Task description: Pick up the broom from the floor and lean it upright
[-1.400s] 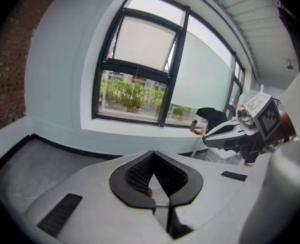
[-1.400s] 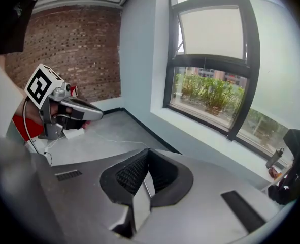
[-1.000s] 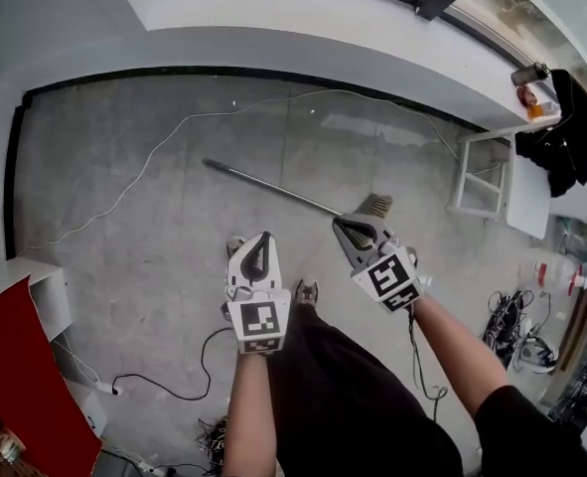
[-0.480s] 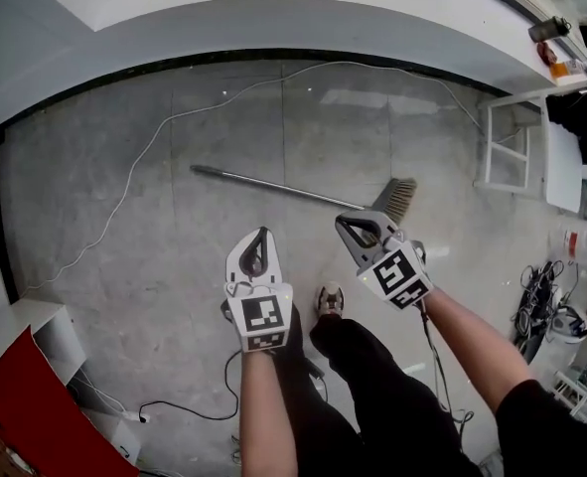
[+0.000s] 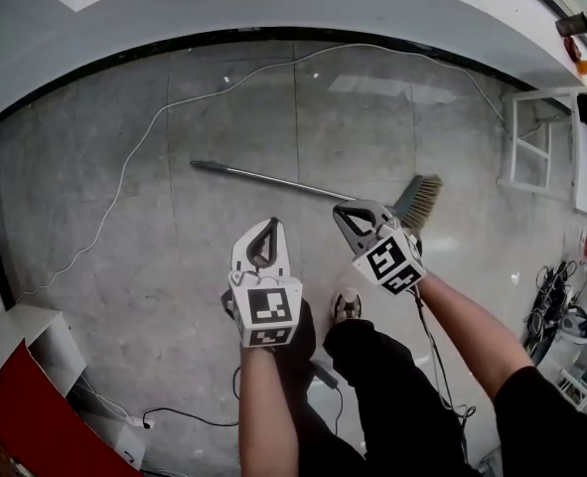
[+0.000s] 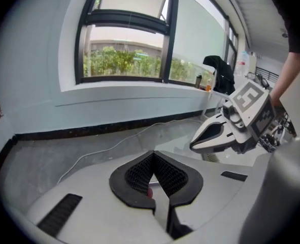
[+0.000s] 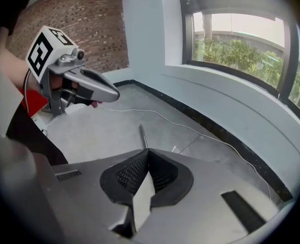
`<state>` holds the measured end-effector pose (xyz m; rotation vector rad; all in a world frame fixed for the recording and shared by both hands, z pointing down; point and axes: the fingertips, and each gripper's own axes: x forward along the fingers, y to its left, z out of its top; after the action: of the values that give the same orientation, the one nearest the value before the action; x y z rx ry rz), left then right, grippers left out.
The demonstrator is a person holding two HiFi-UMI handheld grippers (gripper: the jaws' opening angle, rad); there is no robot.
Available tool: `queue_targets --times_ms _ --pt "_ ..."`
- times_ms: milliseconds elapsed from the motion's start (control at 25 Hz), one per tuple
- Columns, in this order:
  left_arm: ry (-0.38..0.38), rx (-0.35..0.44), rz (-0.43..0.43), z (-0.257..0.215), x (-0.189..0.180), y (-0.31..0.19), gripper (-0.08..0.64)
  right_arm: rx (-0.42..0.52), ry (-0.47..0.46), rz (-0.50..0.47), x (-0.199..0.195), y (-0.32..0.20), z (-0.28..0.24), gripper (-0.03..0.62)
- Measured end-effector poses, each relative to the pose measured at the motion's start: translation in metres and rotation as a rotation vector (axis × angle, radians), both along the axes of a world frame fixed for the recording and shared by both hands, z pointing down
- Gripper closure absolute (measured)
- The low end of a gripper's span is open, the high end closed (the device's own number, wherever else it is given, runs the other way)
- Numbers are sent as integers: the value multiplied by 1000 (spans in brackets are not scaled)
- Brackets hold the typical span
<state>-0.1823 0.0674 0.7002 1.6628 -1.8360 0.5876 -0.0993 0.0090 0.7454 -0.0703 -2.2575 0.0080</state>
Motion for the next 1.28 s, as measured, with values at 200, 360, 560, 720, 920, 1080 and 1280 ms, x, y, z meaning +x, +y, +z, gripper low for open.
queue_targets --times_ms 200,360,560,720,920,1080,1280 --pt "11 -115 61 47 -15 9 554 13 39 -21 -12 0 51 584" --pt "8 -218 19 66 -39 9 554 28 85 -24 -19 -3 96 584" --pt "34 -257 27 73 -46 5 554 49 137 -52 -32 -2 147 583" --pt "44 -265 45 80 -51 2 554 59 177 -117 -42 8 186 581" --pt "59 -262 33 79 -69 4 554 79 247 -191 -48 25 231 502" --pt "60 -248 35 78 -76 2 554 111 300 -233 -47 25 258 481" --pt "54 -261 68 85 -78 6 554 158 343 -254 -48 22 282 482"
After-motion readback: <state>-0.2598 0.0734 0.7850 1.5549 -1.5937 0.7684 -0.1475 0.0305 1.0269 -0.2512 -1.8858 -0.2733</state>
